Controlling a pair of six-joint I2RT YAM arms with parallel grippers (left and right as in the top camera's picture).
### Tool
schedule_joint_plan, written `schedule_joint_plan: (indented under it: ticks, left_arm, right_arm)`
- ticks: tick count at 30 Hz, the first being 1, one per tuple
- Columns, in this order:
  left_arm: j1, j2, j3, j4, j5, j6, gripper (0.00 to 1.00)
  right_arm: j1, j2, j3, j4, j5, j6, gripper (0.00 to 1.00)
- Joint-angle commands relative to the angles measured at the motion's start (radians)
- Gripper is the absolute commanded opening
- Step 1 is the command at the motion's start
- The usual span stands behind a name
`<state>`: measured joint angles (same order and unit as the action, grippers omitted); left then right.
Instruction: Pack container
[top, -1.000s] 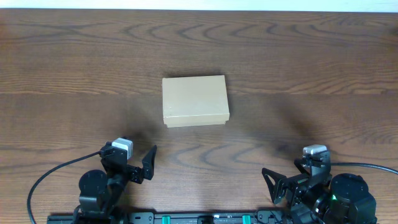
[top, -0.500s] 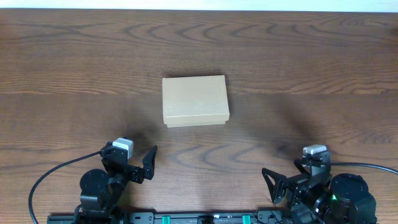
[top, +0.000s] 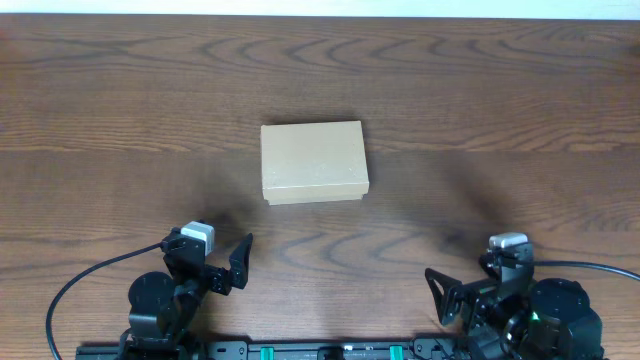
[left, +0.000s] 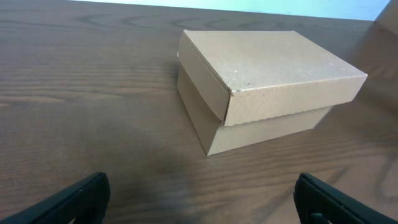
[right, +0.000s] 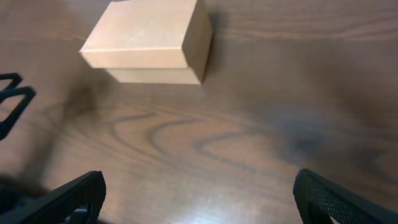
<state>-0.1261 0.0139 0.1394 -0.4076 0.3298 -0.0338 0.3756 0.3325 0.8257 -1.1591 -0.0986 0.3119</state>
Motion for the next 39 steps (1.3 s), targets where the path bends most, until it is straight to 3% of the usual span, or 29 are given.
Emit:
schedule_joint_plan:
  ticks: [1,9,21,39]
  left_arm:
    - [0.004,-0.003,-0.019,-0.003,0.003,-0.014,0.95]
    - [0.004,-0.003,-0.019,-0.003,0.003,-0.014,0.95]
    - [0.004,-0.003,-0.019,-0.003,0.003,-0.014,0.95]
    - [0.004,-0.003,-0.019,-0.003,0.003,-0.014,0.95]
  right_arm:
    - [-0.001,-0.028,-0.073,0.058,0.074,-0.032,0.99]
    - [-0.002,-0.159,-0.324,0.278,0.181,-0.04,0.99]
    - [-0.002,-0.327,-0.603,0.446,0.189,-0.043,0.99]
    - [-0.002,-0.327,-0.665,0.445,0.172,-0.043,0.99]
